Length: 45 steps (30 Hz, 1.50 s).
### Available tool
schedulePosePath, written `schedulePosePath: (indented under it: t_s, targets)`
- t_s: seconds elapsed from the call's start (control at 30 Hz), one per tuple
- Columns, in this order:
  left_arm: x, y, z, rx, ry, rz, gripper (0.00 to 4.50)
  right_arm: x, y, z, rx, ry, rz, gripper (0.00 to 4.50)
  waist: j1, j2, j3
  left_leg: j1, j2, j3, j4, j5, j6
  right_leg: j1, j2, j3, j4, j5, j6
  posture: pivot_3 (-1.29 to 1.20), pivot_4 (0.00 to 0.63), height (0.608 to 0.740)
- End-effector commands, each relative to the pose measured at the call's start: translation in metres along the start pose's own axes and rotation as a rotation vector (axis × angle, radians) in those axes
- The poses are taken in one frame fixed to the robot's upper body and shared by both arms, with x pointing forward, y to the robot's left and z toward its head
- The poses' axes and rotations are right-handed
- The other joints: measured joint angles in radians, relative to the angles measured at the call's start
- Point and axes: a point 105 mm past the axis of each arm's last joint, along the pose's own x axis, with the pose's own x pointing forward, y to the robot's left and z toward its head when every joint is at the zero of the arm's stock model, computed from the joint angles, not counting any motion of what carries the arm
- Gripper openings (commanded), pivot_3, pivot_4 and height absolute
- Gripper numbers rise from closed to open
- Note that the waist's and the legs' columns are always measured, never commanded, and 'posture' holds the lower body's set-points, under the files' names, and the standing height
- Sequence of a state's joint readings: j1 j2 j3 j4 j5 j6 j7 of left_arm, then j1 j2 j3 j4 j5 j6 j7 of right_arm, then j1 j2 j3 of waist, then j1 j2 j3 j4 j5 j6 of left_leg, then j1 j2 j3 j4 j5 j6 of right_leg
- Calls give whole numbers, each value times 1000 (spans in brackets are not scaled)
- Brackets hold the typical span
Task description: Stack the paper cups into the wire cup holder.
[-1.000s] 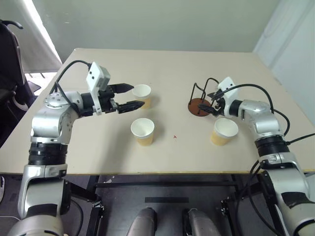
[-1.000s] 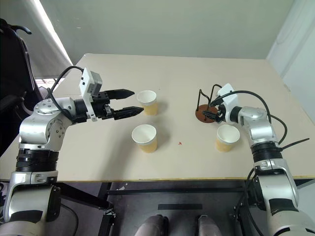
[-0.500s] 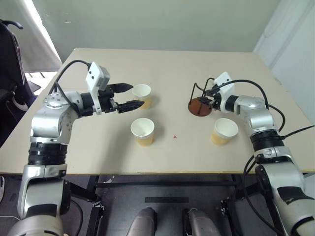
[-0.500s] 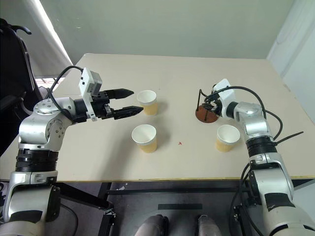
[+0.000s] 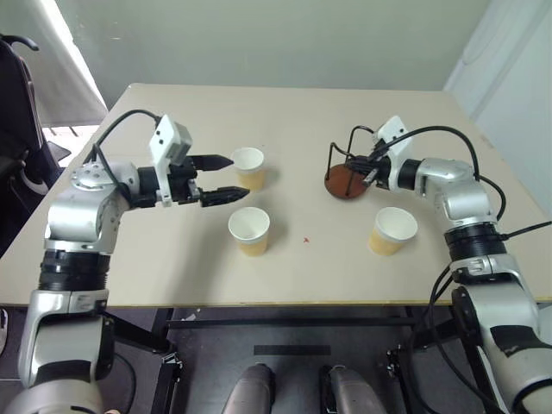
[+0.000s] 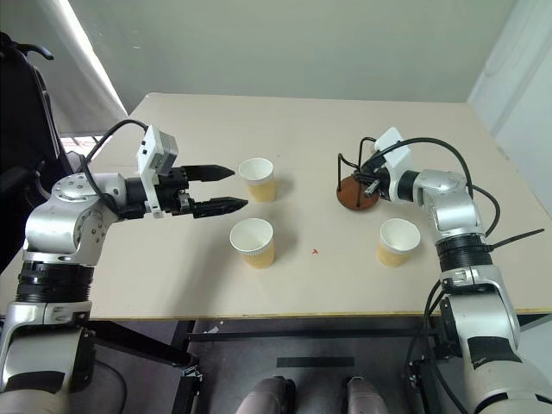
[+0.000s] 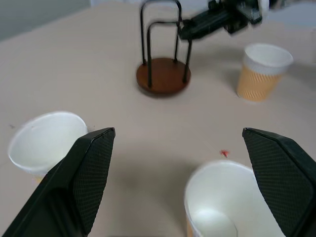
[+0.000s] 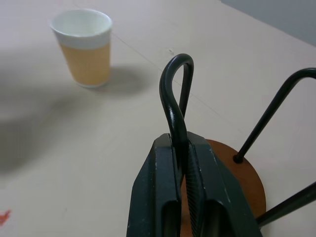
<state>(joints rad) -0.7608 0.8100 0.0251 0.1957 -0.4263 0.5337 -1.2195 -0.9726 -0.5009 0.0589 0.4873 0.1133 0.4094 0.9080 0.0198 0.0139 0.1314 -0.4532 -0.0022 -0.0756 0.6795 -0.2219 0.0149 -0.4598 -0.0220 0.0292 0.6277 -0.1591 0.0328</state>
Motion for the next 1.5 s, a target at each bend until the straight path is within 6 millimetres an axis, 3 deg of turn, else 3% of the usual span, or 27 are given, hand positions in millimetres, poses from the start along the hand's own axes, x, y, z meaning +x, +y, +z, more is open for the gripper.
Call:
schedulePosePath:
  t_s: [0.03, 0.27, 0.73, 0.97, 1.23, 1.37, 1.5]
  targets:
    - [-14, 0, 13, 48, 22, -27, 4457, -10, 15, 31, -45, -84, 84, 30, 0, 0, 0, 0, 0, 0, 0, 0, 0, 0, 0, 0, 0, -1, -2, 0, 150, 740]
    - [-25, 2, 20, 79, 47, -51, 4457, -20, 49, 38, -73, -77, 232, 30, -1, 0, 0, 0, 0, 0, 0, 0, 0, 0, 0, 0, 0, -4, -7, 0, 150, 740]
    - [-18, -13, 22, 84, 61, -165, 4457, -29, 102, 26, -85, -27, 452, 30, -6, 0, 0, 0, 0, 0, 1, 1, 0, 0, 0, 0, 0, -4, -7, 0, 150, 740]
    - [-13, -18, 20, 79, 62, -193, 4457, -28, 116, 17, -91, 5, 517, 30, -7, 0, 0, 0, 0, 0, 1, 1, 0, 0, 0, 0, 1, -4, -7, 0, 150, 740]
    - [-13, -19, 21, 79, 63, -192, 4457, -19, 117, 2, -106, 48, 520, 30, -8, 0, 0, 1, 0, 0, 1, 1, 1, 1, 0, 0, 1, -4, -7, 0, 150, 740]
    - [-13, -20, 20, 76, 63, -189, 4457, -16, 113, -4, -111, 66, 507, 1081, -8, 0, 0, 1, 0, -1, 1, 1, 1, 1, 0, 0, 1, -4, -7, 0, 150, 740]
    - [-14, -21, 20, 76, 65, -186, 4457, -14, 109, -9, -121, 82, 492, 2539, -8, 0, 0, 1, 0, -1, 1, 1, 1, 1, 0, 0, 1, -4, -7, 0, 150, 740]
